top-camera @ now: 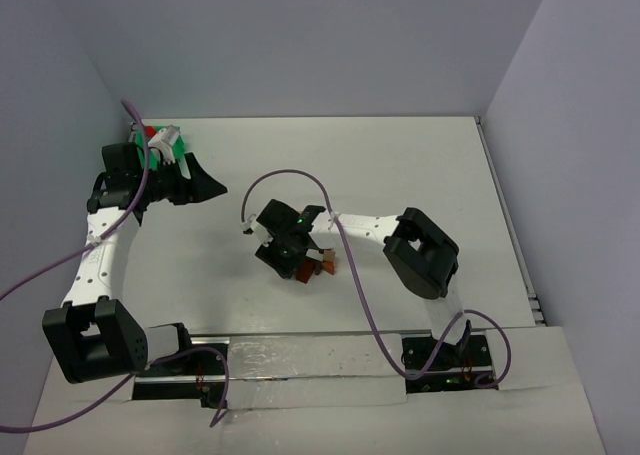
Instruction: Build the wood block tower
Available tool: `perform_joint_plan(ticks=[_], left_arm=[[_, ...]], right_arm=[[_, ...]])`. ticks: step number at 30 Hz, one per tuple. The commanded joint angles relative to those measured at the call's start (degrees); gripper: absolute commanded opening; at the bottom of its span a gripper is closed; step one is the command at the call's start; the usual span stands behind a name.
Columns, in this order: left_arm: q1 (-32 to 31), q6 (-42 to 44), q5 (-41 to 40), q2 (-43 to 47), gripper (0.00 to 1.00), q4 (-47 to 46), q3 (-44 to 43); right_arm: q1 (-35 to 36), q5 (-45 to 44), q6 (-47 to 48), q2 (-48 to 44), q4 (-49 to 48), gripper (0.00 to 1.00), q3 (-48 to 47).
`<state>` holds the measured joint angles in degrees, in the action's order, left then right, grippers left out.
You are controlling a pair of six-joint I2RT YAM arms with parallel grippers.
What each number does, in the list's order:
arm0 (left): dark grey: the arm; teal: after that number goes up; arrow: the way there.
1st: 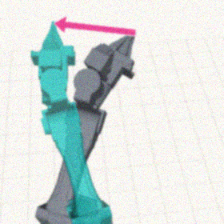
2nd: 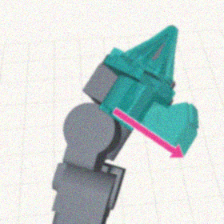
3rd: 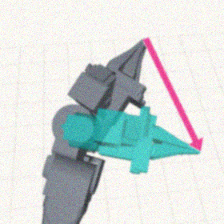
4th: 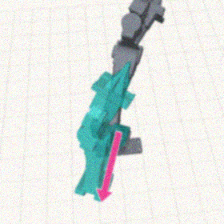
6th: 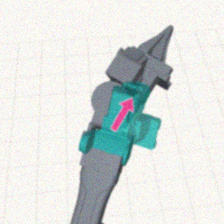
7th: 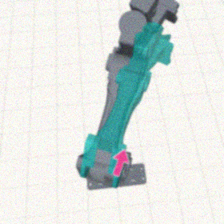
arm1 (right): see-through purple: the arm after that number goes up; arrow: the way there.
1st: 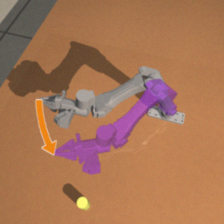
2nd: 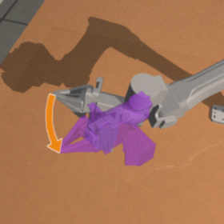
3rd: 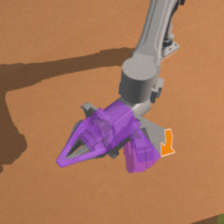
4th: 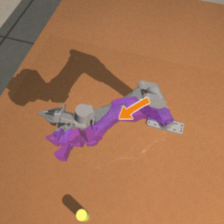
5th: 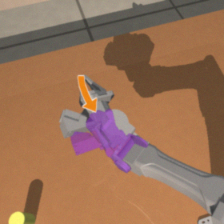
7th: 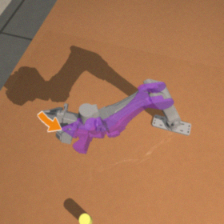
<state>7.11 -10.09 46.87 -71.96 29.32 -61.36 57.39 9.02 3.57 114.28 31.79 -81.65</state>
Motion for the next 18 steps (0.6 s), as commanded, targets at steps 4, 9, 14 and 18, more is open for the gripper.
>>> perform_joint_plan(ticks=[4, 9, 14, 18], left_arm=[[1.0, -0.3, 1.1, 0.7, 0.85, -2.7, -0.9], [1.4, -0.8, 0.2, 0.9, 0.85, -2.7, -1.1], [1.6, -3.9, -4.4, 1.0, 0.86, -3.7, -1.1], [1.7, -9.7, -14.8, -1.5, 0.90, -2.9, -2.9]], right_arm=[[0.3, -2.7, -3.3, -1.9, -0.4, 0.26, -1.0], [0.9, -5.7, -8.2, -6.1, 0.9, 0.00, -1.5], [0.9, -15.2, -18.0, -11.4, 3.4, 0.00, -4.3], [0.7, -29.2, -29.2, -10.0, 12.7, 0.00, -14.7]])
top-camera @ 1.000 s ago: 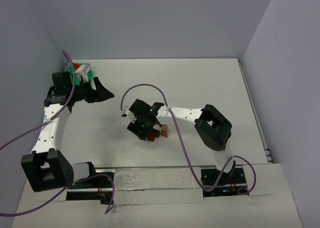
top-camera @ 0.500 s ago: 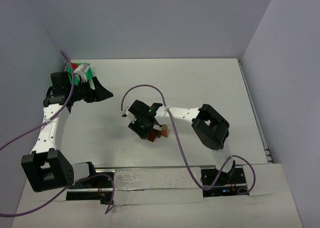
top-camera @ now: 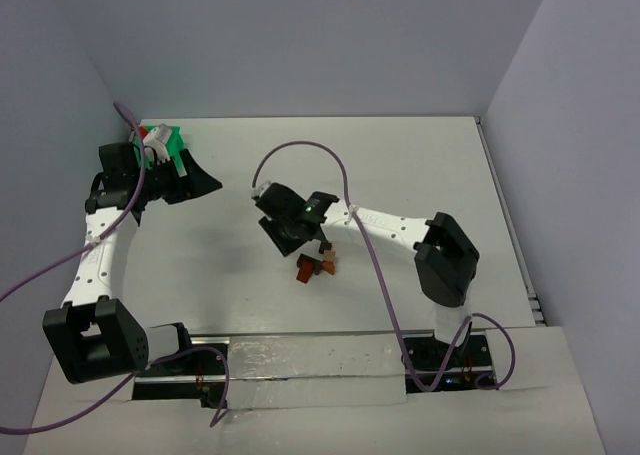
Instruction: Build the wood block tower
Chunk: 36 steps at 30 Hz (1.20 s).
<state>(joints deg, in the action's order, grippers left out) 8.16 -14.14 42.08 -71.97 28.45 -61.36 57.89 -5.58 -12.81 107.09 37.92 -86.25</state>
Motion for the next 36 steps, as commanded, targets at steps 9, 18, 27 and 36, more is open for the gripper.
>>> perform_joint_plan(ticks=[9, 18, 27, 36], left_arm=[[2.1, -9.0, -21.4, -5.3, 0.99, 2.2, -7.7], [2.1, -8.3, -20.7, -3.8, 0.99, 1.1, -6.7], [2.1, -7.5, -20.4, -5.1, 0.99, 1.0, -7.1], [2.2, -5.2, -18.9, -4.9, 0.99, 1.0, -7.1]], right_arm=[[-5.7, -10.7, -22.0, 4.6, 12.4, 0.00, -20.8], [-12.7, -2.6, -23.5, 10.6, 13.1, 0.00, -22.3], [-14.0, 0.3, -24.9, 15.0, 13.0, 0.00, -23.5], [-14.6, -1.1, -24.7, 18.6, 12.8, 0.00, -25.2]])
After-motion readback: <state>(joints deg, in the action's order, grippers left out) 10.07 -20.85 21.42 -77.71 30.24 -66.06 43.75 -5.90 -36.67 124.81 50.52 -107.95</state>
